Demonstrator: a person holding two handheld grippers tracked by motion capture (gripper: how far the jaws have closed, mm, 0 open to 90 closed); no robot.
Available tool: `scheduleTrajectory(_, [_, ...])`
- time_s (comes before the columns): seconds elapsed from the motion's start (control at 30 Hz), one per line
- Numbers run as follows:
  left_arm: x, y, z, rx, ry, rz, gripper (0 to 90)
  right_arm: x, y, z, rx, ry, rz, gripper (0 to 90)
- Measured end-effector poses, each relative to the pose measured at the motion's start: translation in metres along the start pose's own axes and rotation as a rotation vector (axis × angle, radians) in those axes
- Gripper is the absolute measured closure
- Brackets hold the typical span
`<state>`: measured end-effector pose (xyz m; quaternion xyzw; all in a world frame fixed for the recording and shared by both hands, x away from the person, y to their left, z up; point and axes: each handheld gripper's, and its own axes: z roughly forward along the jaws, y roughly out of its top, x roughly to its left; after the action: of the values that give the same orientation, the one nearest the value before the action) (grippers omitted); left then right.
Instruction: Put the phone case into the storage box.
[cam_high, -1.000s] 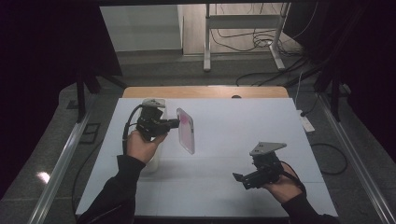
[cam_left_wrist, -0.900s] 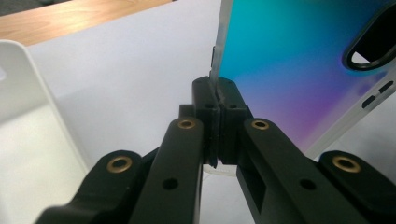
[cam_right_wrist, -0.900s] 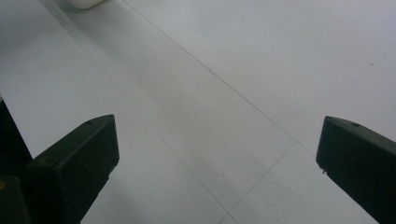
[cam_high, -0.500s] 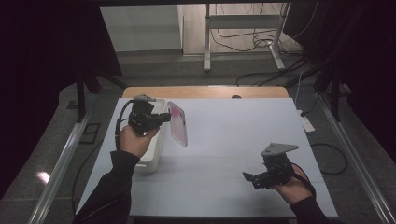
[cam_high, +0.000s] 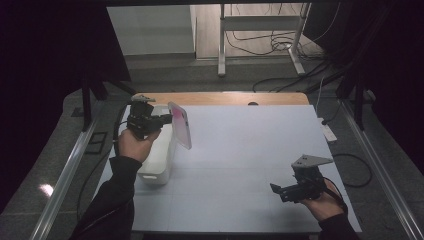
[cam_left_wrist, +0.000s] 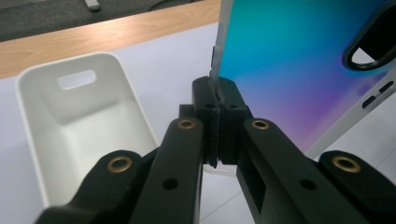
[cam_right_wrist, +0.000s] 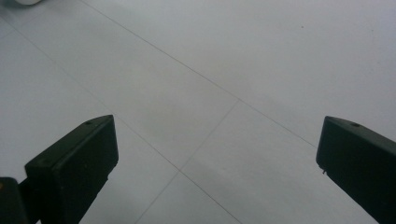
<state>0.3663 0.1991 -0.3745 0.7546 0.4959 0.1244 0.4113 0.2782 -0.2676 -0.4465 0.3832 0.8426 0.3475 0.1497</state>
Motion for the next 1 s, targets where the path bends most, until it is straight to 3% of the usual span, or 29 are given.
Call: scheduleTrajectory(1.0, [0.044, 0.004, -0.009, -0.017, 0.097, -0.089, 88.5, -0.017, -0.031, -0.027, 0.001, -0.086, 0.093, 0.0])
